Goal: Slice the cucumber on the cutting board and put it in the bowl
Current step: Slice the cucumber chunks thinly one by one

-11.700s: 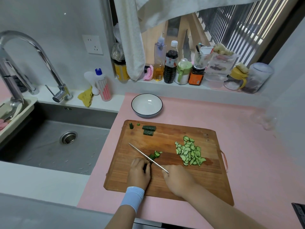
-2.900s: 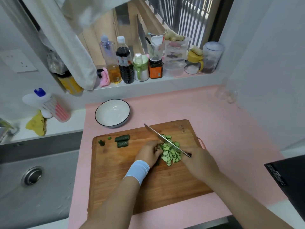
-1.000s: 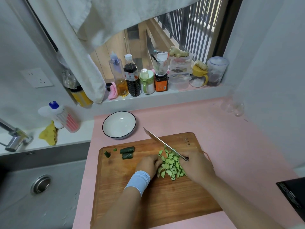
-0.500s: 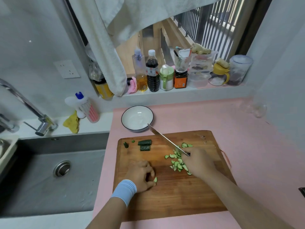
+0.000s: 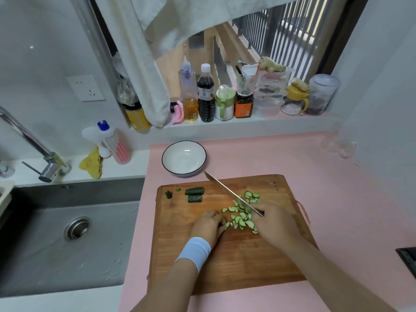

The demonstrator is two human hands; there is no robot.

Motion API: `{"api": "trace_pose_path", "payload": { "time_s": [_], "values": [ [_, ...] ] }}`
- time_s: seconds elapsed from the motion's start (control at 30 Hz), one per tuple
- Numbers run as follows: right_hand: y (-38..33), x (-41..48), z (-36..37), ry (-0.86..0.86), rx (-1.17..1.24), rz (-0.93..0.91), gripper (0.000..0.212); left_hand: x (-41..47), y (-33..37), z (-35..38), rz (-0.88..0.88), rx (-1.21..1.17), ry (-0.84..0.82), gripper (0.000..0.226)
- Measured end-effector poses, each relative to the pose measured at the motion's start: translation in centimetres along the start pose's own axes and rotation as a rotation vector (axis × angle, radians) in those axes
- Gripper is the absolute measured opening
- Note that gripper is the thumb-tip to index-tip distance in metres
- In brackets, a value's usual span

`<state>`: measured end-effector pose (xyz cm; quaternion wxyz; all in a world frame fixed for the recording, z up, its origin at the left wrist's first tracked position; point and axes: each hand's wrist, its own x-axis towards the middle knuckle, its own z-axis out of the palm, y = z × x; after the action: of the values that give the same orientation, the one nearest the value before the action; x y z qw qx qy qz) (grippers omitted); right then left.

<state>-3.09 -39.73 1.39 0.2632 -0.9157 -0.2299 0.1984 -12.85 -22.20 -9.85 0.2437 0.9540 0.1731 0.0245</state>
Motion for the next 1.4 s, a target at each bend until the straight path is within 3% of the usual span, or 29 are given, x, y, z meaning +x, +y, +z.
{"api": "trace_pose_path", "payload": {
  "time_s": [0.2, 0.4, 0.53, 0.77, 0.9, 1.0, 1.13, 1.27, 1.4],
  "values": [
    [2.8, -1.1, -2.4, 0.076, -0.007, 0.031, 0.033, 2.8, 4.4, 1.0, -0.017, -0.078, 0.089, 0.022],
    [4.7, -1.0, -2.9, 0.087, 0.056, 0.030, 0.032, 2.4, 3.1, 1.6, 0.176, 0.048, 0.010, 0.045],
    [4.9, -0.6, -3.0, 0.070, 0.064, 0.016, 0.033, 2.8, 3.9, 2.2, 0.151, 0.081, 0.039, 0.033],
    [5.3, 0.8, -3.7, 0.036, 0.075, -0.007, 0.035, 2.9, 5.5, 2.7, 0.065, 0.097, -0.021, 0.034],
    [5.4, 1.5, -3.7, 0.008, 0.083, -0.013, 0.036, 2.9, 6.0, 2.6, -0.086, -0.167, 0.035, 0.005],
    [5.1, 2.0, -3.9, -0.005, 0.046, -0.027, 0.035, 3.7, 6.1, 1.5, -0.322, -0.347, 0.015, 0.009],
    [4.4, 2.8, -4.3, -0.016, 0.036, -0.034, 0.035, 5.5, 6.2, 0.0, -0.355, -0.454, -0.005, 0.018],
    [3.7, 3.5, -4.8, -0.014, -0.007, -0.074, 0.031, 6.8, 6.4, -2.2, -0.309, -0.186, -0.171, 0.035],
    [2.8, 4.5, -4.3, -0.024, 0.013, -0.095, 0.035, 6.7, 3.5, -4.0, -0.368, -0.090, 0.017, 0.029]
  ]
}}
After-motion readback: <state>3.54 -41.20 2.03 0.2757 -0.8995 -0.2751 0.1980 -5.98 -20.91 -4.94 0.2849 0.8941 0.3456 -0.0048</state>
